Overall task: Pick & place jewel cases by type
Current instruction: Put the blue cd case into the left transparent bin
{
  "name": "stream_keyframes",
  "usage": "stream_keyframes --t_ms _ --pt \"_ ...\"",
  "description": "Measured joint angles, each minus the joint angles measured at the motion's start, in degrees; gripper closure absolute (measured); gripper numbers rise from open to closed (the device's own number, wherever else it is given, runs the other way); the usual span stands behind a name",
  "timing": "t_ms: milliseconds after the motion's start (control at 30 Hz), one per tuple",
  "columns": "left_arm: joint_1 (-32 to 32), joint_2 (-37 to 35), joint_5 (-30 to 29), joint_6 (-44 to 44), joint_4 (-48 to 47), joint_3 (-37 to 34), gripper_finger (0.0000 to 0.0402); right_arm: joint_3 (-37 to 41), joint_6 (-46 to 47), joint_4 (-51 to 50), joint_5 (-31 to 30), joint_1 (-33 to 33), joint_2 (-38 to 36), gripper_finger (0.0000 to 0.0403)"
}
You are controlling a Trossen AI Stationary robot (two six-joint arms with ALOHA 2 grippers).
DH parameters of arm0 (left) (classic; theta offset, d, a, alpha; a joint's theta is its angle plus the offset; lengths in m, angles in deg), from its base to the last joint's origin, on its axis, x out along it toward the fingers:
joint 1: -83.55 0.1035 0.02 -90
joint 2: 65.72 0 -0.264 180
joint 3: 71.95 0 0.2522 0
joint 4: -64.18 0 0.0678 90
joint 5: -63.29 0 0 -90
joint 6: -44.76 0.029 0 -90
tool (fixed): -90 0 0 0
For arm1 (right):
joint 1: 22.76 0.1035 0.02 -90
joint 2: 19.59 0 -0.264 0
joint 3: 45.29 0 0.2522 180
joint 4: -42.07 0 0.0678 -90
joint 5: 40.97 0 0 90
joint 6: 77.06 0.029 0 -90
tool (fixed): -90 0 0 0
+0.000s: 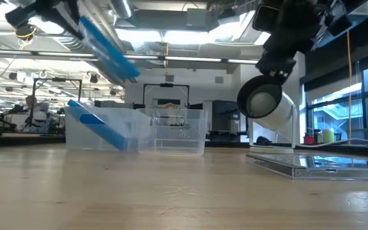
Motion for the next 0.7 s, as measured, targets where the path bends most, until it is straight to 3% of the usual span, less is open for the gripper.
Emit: stream_keyframes --t_ms 300,467,700 --pt "9.55 0.22 9.69 0.92 -1.48 0.0 0.0351 0.0 -2.77 0.04 -6.47 -0.05 0.0 0.0236" --pt "11.32 0.89 10.59 10.37 -1.35 -0.04 0.0353 0.0 -3.16 0.02 -6.47 -0.03 0.0 0.0236" --pt "14.92 3.7 17.46 20.35 2.17 -0.04 0.0346 0.0 -8.96 0.64 -7.23 -0.03 0.0 0.0236"
